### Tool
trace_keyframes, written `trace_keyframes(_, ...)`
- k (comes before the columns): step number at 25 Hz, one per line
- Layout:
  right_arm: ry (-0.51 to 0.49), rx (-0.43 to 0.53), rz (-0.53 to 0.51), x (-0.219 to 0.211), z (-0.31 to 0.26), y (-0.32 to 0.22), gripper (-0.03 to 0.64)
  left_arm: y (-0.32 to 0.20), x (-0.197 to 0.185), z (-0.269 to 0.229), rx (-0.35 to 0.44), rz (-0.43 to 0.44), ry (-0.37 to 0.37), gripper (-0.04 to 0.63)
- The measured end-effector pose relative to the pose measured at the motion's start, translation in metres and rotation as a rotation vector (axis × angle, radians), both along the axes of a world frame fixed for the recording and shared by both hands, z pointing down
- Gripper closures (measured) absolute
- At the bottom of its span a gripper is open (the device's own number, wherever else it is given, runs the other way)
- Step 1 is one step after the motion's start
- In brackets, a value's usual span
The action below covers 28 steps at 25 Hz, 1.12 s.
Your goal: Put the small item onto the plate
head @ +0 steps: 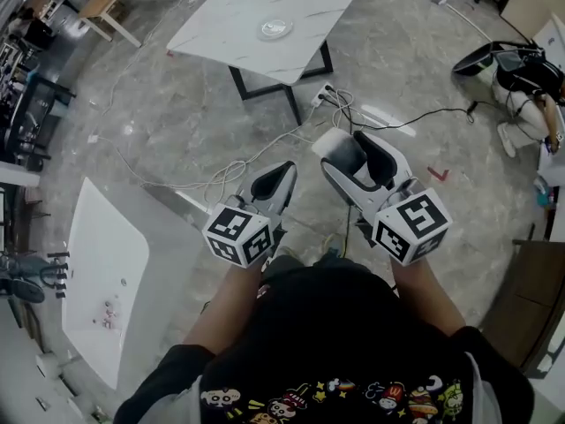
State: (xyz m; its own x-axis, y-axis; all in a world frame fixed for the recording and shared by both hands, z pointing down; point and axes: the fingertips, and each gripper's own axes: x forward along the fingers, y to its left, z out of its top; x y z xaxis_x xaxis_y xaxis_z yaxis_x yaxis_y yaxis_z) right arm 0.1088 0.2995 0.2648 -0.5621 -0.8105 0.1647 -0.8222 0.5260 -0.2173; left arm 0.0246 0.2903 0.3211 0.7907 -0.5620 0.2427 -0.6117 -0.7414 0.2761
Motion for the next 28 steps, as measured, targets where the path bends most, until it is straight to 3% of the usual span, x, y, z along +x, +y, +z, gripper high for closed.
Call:
trace_keyframes(6, -0.011, 0.004, -0.001, 0.02, 0.007, -0.002, 0.287, 0.0, 0.005, 0.0, 0.015, -0.032, -0.036, 0.594)
trace_keyframes(16, 0.009, 0.026, 0.008, 0.006, 0.006, -0.023, 0.287, -0.025, -0.005, -0.002, 0.04, -0.014, -0.025, 0.594)
trace_keyframes(28, 0.037, -0.006, 0.071, -0.035, 0.008, -0.136, 0.287, -0.148, -0.045, -0.004, 0.036, 0.044, -0.001, 0.594)
